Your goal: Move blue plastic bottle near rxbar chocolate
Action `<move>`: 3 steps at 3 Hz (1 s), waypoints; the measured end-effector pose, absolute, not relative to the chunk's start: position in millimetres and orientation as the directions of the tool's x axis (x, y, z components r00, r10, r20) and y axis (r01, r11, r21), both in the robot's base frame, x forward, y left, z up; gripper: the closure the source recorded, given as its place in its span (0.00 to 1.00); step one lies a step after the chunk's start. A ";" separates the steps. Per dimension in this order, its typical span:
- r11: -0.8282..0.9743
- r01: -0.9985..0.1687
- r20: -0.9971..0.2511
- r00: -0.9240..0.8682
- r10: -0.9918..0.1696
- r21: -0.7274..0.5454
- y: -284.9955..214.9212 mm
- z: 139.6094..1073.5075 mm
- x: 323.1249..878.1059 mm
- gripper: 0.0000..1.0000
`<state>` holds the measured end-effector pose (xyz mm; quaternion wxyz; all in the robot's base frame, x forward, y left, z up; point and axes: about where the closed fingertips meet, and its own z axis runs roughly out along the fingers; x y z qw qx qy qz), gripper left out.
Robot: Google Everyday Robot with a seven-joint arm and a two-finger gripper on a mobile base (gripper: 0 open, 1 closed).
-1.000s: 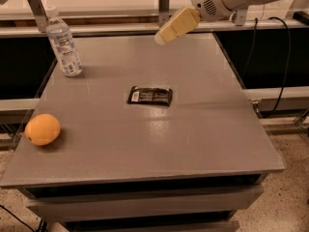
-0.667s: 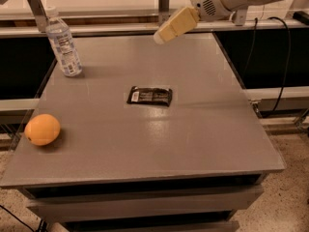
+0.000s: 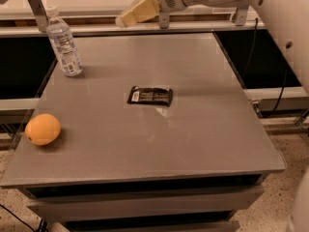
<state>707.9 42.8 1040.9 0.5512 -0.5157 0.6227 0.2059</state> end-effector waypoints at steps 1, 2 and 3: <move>0.314 -0.899 -0.932 0.213 -0.293 -0.304 102.0 1048.7 729.7 0.00; 0.274 -0.919 -0.945 0.221 -0.240 -0.284 143.5 1042.0 737.2 0.00; 0.253 -0.934 -0.951 0.189 -0.246 -0.251 169.4 1026.5 738.5 0.00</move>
Offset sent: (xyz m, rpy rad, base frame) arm 0.0399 0.1478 -0.0119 0.2042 -0.0058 0.2373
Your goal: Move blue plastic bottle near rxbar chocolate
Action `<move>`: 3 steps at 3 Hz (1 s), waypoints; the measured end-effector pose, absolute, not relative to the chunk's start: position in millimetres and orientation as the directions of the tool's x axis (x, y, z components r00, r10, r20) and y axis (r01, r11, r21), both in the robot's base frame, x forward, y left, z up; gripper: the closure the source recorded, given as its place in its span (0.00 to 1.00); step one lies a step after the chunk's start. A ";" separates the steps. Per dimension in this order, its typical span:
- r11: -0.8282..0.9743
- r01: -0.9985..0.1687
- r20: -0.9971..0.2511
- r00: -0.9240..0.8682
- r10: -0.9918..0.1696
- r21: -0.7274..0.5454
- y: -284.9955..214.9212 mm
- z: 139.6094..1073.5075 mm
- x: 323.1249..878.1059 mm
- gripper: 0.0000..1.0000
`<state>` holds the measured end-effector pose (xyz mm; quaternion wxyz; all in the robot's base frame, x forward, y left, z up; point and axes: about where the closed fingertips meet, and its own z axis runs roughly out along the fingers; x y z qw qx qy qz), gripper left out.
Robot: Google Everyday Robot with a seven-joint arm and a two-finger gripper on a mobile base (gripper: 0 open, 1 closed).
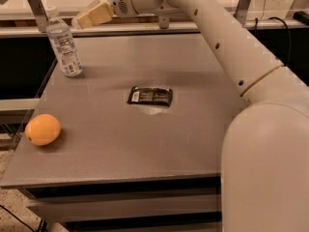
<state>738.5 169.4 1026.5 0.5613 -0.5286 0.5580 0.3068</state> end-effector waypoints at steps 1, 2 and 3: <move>0.243 -0.944 -0.956 0.164 -0.245 -0.224 191.5 1011.2 734.4 0.00; 0.218 -0.953 -0.959 0.161 -0.232 -0.213 212.2 999.6 727.5 0.00; 0.185 -0.959 -0.960 0.173 -0.222 -0.216 233.4 989.2 721.1 0.00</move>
Offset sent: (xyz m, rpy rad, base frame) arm -0.0182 0.0627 -0.0398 0.0185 0.0459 0.0663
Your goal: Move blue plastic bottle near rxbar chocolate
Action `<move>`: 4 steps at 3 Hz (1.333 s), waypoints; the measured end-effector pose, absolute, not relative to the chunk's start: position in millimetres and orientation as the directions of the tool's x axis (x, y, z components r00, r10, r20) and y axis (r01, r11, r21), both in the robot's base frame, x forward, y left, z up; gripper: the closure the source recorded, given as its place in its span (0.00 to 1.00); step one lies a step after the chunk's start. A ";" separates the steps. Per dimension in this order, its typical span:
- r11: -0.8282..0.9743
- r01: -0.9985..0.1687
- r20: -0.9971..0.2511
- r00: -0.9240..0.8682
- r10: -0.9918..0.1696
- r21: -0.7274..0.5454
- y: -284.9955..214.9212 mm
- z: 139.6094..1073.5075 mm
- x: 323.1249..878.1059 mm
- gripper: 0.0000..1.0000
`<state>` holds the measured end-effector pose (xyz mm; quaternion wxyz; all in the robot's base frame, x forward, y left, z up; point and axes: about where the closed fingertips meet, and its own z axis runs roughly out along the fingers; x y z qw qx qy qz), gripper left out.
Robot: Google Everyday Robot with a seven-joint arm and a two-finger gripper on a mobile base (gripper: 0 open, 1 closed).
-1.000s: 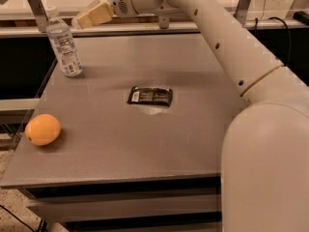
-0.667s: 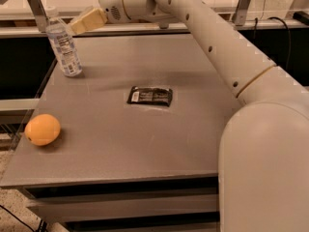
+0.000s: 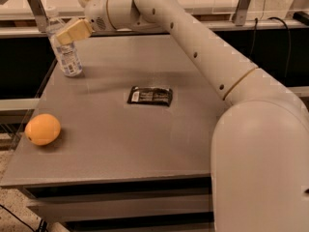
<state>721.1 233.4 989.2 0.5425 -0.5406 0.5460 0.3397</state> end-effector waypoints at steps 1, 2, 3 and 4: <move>0.162 -0.960 -0.956 0.192 -0.220 -0.230 249.7 980.5 719.1 0.00; 0.144 -0.959 -0.952 0.210 -0.222 -0.245 262.9 973.4 717.9 0.00; 0.133 -0.959 -0.948 0.214 -0.235 -0.249 273.3 964.9 719.2 0.00; 0.136 -0.960 -0.947 0.209 -0.243 -0.246 278.2 958.2 722.4 0.17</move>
Offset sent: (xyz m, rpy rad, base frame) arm -0.0018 0.0393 -0.0229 -0.0163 -0.0514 0.0526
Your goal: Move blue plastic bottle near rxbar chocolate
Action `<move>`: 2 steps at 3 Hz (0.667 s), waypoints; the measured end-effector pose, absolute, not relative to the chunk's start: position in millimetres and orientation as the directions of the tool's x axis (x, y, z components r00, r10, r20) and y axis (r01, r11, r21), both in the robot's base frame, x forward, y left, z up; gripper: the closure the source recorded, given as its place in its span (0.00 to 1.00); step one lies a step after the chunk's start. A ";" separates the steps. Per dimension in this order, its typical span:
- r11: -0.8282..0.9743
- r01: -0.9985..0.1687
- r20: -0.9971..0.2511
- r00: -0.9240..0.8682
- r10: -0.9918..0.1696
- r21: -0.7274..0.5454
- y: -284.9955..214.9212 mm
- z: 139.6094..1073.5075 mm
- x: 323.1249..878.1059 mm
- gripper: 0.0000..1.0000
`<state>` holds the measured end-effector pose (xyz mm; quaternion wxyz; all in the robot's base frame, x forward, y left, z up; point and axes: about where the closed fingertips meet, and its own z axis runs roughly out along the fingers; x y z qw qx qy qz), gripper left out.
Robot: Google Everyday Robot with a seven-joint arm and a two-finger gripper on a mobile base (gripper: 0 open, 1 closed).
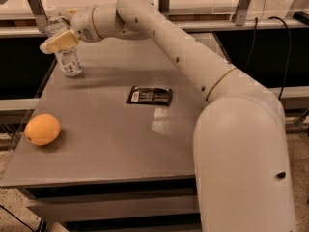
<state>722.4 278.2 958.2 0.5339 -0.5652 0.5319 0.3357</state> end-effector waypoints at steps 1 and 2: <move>0.140 -0.966 -0.955 0.180 -0.234 -0.216 278.1 954.6 726.0 0.41; 0.131 -0.971 -0.957 0.166 -0.239 -0.201 276.0 955.9 726.7 0.64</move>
Offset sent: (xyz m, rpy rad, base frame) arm 0.0082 -0.0120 0.0017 -0.0052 0.0650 0.0068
